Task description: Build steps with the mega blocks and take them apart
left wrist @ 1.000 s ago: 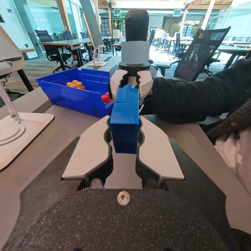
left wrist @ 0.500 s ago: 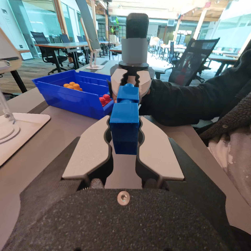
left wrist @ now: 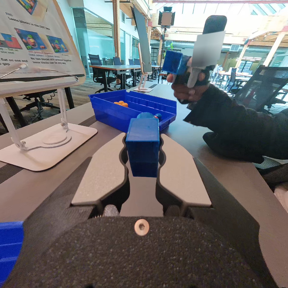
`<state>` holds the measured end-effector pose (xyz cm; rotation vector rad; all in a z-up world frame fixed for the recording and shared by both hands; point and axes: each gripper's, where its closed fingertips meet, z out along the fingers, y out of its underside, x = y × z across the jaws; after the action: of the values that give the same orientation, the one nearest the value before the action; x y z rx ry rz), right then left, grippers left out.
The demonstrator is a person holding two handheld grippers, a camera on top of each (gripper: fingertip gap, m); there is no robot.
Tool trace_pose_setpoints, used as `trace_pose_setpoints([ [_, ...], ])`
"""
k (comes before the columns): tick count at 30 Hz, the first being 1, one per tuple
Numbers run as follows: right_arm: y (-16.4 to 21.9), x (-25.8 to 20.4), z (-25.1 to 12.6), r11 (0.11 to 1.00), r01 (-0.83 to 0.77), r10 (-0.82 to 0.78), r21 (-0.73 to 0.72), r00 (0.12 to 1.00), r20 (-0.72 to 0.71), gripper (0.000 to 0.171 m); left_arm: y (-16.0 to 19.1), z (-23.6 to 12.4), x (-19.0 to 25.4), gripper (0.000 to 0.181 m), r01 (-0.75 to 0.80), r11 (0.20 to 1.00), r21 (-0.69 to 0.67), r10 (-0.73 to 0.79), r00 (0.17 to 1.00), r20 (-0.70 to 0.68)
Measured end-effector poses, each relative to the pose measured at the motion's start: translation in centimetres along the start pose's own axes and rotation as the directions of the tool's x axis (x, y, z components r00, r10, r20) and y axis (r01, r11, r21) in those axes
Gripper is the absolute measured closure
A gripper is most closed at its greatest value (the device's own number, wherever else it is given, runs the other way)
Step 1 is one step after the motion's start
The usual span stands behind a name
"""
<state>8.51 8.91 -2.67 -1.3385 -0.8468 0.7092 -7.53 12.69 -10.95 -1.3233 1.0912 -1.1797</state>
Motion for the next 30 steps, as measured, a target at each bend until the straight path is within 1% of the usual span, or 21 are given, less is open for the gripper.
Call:
trace_pose_setpoints([
  [2,-0.4,2.1,-1.4,0.998,0.017,-0.021,-0.059,0.997,-0.075,0.139,0.1,0.1,-0.1,0.145,-0.005,1.000,-0.003,0.005,1.000,0.008],
  [3,-0.3,3.1,-1.9,0.992,0.028,-0.041,-0.120,0.994,-0.104,0.139,0.1,0.2,-0.1,0.145,-0.009,1.000,-0.007,0.009,1.000,0.012],
  [5,0.8,5.1,-3.0,0.954,0.065,-0.110,-0.291,0.984,-0.140,0.139,0.2,0.3,-0.1,0.145,-0.012,1.000,-0.013,0.012,1.000,0.015],
  [6,1.6,6.1,-3.6,0.917,0.080,-0.145,-0.391,0.979,-0.141,0.139,0.3,0.4,-0.1,0.145,-0.014,1.000,-0.015,0.014,1.000,0.017],
  [7,2.6,7.0,-4.4,0.867,0.085,-0.171,-0.492,0.976,-0.132,0.139,0.4,0.4,-0.2,0.145,-0.015,1.000,-0.018,0.015,1.000,0.020],
  [9,5.1,8.6,-6.4,0.729,0.081,-0.195,-0.679,0.976,-0.093,0.139,0.5,0.5,-0.2,0.145,-0.016,1.000,-0.024,0.016,1.000,0.025],
  [11,7.7,10.0,-9.2,0.554,0.060,-0.194,-0.831,0.979,-0.058,0.139,0.7,0.6,-0.3,0.145,-0.016,0.999,-0.033,0.017,0.999,0.028],
  [13,10.0,10.9,-12.2,0.371,0.034,-0.177,-0.928,0.984,-0.035,0.139,0.7,0.6,-0.3,0.145,-0.019,0.999,-0.037,0.020,0.999,0.031],
  [15,11.9,10.9,-14.6,0.236,0.008,-0.130,-0.972,0.991,-0.024,0.139,0.7,0.7,-0.3,0.145,-0.019,0.999,-0.037,0.021,0.999,0.031],
  [18,14.7,10.4,-16.9,0.098,-0.008,-0.082,-0.995,0.997,-0.017,0.139,0.9,0.8,-0.3,0.145,-0.024,0.999,-0.045,0.025,0.999,0.032],
  [21,16.6,9.5,-17.6,0.046,-0.002,-0.038,-0.999,0.999,-0.004,0.139,1.1,0.9,-0.3,0.145,-0.028,0.998,-0.056,0.030,0.999,0.034],
  [23,17.3,9.1,-17.4,0.027,0.013,-0.024,-1.000,1.000,0.013,0.139,1.2,0.9,-0.3,0.145,-0.027,0.998,-0.060,0.029,0.999,0.035],
  [28,18.6,8.7,-17.6,-0.078,0.053,-0.002,-0.996,0.999,0.053,0.138,1.5,0.9,-0.3,0.145,-0.032,0.997,-0.075,0.036,0.999,0.040],
  [30,19.0,8.5,-17.6,-0.090,0.057,0.016,-0.994,0.998,0.055,0.138,1.4,0.9,-0.3,0.145,-0.034,0.997,-0.074,0.037,0.999,0.040],
])
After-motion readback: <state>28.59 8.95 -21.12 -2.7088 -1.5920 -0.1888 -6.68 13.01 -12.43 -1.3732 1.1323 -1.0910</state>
